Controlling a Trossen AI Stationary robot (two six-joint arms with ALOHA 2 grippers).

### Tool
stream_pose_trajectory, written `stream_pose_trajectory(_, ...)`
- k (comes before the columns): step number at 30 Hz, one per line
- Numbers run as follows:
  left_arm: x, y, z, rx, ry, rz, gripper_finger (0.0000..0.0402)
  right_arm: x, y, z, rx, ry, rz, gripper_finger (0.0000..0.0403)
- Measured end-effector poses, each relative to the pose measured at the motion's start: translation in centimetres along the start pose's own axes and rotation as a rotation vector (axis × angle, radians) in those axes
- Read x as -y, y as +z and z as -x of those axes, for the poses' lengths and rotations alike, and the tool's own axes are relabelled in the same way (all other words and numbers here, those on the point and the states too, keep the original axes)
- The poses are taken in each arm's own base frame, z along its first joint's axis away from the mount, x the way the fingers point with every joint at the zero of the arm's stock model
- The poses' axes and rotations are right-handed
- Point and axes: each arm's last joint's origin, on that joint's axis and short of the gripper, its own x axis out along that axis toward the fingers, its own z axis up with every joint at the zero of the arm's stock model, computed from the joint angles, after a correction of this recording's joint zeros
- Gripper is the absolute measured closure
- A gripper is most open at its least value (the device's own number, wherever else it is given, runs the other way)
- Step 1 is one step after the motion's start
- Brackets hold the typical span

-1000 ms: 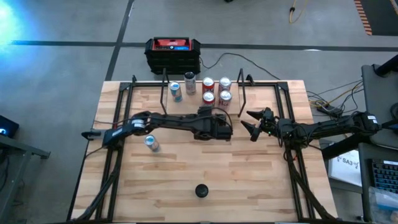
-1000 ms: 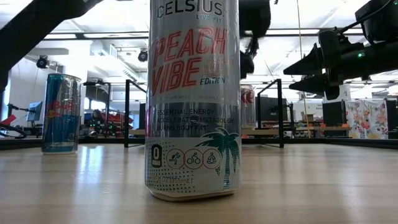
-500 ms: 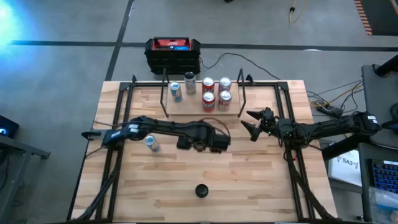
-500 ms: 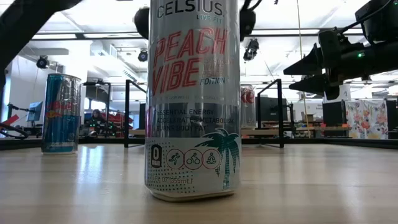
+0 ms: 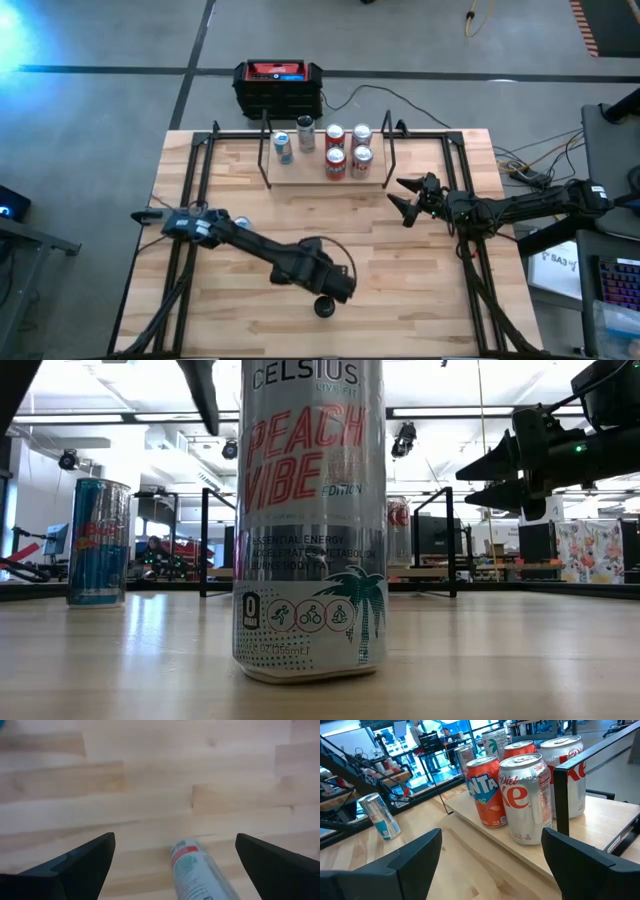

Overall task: Place canned beverage on shelf
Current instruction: Put the white and pink soda can on the shelf aligned with the other white and pink soda can

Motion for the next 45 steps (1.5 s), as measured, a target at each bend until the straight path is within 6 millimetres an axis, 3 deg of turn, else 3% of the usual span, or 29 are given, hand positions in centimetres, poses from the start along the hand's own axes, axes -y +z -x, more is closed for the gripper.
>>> stream_pose_trajectory(6,-0.2,-2.3,0.0,-0.045,-0.036,-0.005,0.0006,0.0,0.0,0.0,0.000,0.000,0.000,0.0076)
stream_pose_trajectory(12,0.2,-3.3,0.2,-0.104,-0.092,-0.031,0.0022,0.0,0.0,0.0,0.000,0.000,0.000,0.0076)
stream_pose_trajectory(20,0.5,-3.6,0.2,-0.156,-0.122,-0.152,0.0053,0.0,0.0,0.0,0.000,0.000,0.000,0.0076)
stream_pose_trajectory(34,0.9,-4.1,0.4,-0.230,-0.161,-0.170,0.0109,0.0,0.0,0.0,0.000,0.000,0.000,0.0076)
stream_pose_trajectory(45,0.9,-4.4,0.9,-0.309,-0.166,-0.169,0.0102,0.0,0.0,0.0,0.000,0.000,0.000,0.0076)
